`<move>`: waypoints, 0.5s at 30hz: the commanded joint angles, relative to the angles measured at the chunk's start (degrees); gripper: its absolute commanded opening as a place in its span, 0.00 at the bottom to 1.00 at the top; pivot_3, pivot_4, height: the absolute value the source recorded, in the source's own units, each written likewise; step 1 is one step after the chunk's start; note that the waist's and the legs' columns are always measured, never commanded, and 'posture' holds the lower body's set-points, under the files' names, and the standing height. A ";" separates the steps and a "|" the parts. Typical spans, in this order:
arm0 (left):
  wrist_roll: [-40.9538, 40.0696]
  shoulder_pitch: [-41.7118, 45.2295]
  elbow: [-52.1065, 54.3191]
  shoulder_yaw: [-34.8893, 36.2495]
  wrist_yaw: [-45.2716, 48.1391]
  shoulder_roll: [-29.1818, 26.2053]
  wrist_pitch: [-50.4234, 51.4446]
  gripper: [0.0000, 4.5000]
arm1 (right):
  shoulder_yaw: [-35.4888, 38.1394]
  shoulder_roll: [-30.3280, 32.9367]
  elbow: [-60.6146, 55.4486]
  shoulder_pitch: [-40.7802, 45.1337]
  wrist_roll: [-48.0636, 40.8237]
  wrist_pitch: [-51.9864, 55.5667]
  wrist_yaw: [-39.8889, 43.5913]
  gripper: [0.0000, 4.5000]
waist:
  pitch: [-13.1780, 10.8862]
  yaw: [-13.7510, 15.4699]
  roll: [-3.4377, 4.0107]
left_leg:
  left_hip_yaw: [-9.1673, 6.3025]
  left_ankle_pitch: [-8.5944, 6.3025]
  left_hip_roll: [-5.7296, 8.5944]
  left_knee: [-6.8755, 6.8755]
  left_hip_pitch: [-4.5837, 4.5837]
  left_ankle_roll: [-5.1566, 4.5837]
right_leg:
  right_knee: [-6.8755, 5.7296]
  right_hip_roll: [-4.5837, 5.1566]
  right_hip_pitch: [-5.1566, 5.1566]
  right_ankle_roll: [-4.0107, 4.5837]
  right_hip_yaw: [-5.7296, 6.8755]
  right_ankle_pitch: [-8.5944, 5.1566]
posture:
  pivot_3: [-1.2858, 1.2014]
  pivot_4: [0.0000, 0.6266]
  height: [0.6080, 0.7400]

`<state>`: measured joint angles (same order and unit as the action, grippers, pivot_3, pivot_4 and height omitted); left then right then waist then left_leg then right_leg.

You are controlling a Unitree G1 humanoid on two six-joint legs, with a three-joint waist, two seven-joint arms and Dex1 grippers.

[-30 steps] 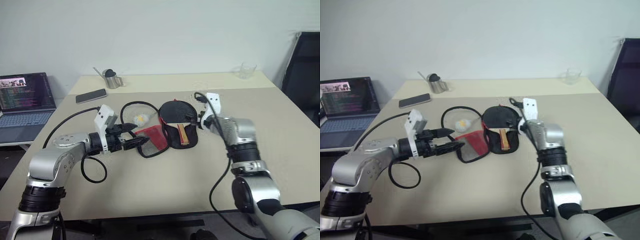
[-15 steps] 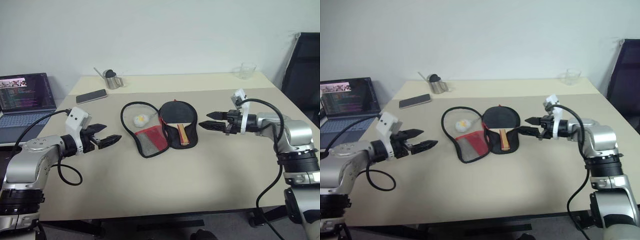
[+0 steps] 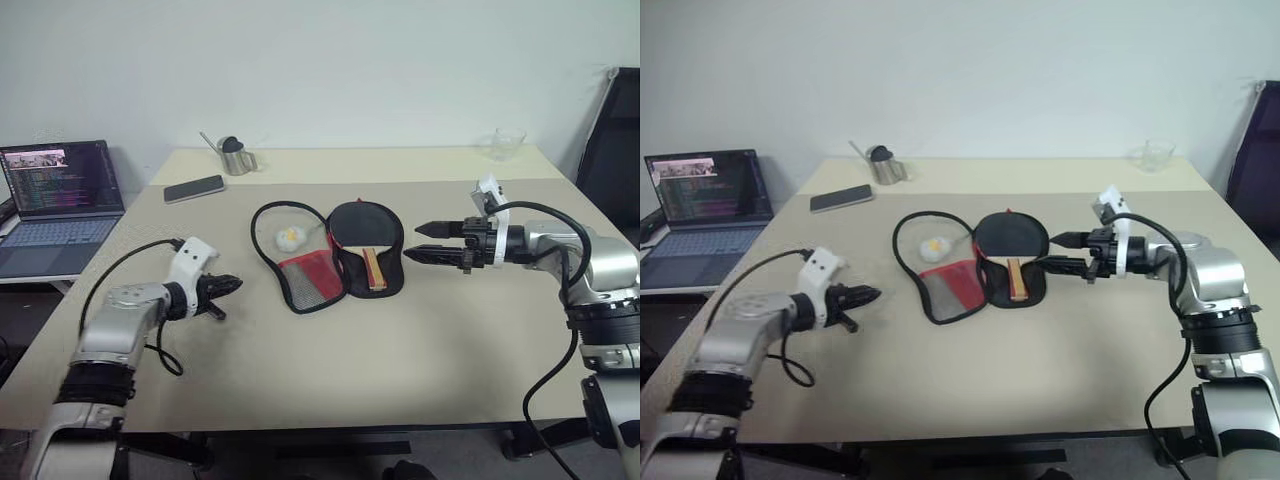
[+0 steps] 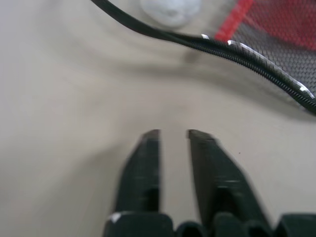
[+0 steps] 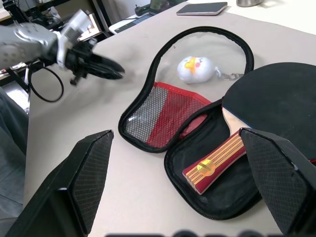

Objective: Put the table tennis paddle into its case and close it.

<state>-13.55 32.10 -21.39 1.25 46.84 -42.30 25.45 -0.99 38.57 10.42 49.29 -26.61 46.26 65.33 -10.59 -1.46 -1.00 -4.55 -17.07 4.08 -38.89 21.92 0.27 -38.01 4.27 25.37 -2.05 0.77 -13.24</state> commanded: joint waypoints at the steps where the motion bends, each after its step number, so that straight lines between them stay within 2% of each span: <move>1: 1.24 3.68 -0.26 -0.33 -0.66 1.74 -1.66 0.01 | 2.02 1.17 -4.03 -0.43 -1.50 -0.33 -0.24 1.00 | 0.00 0.01 0.00 | 0.00 0.00 0.00 0.00 0.00 0.00 | 0.00 0.00 0.00 0.00 0.00 0.00 | 0.52 0.24 1.00; 9: 5.46 10.04 -3.42 -4.42 -3.67 10.04 -2.07 0.01 | 1.71 1.98 -7.25 -2.89 -2.11 0.63 -1.84 1.00 | 0.01 0.01 -0.03 | 0.02 0.00 0.08 -0.06 0.00 0.00 | -0.01 0.05 -0.03 -0.06 -0.02 0.03 | 0.52 0.24 1.00; 15: 6.04 12.45 -0.60 -4.78 -3.70 11.88 -4.38 0.01 | 3.26 3.98 -7.22 -4.16 -1.77 0.04 -3.64 1.00 | 0.01 0.01 -0.03 | 0.02 0.00 0.07 -0.06 0.00 0.00 | -0.02 0.05 -0.02 -0.06 -0.03 0.03 | 0.52 0.24 1.00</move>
<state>-7.55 42.71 -24.94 -4.31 43.25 -30.77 22.93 -0.37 41.48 4.92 45.10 -28.15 46.97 62.16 -10.58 -1.45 -1.04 -4.53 -17.07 4.17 -38.95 21.92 0.27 -38.02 4.34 25.34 -2.11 0.74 -13.21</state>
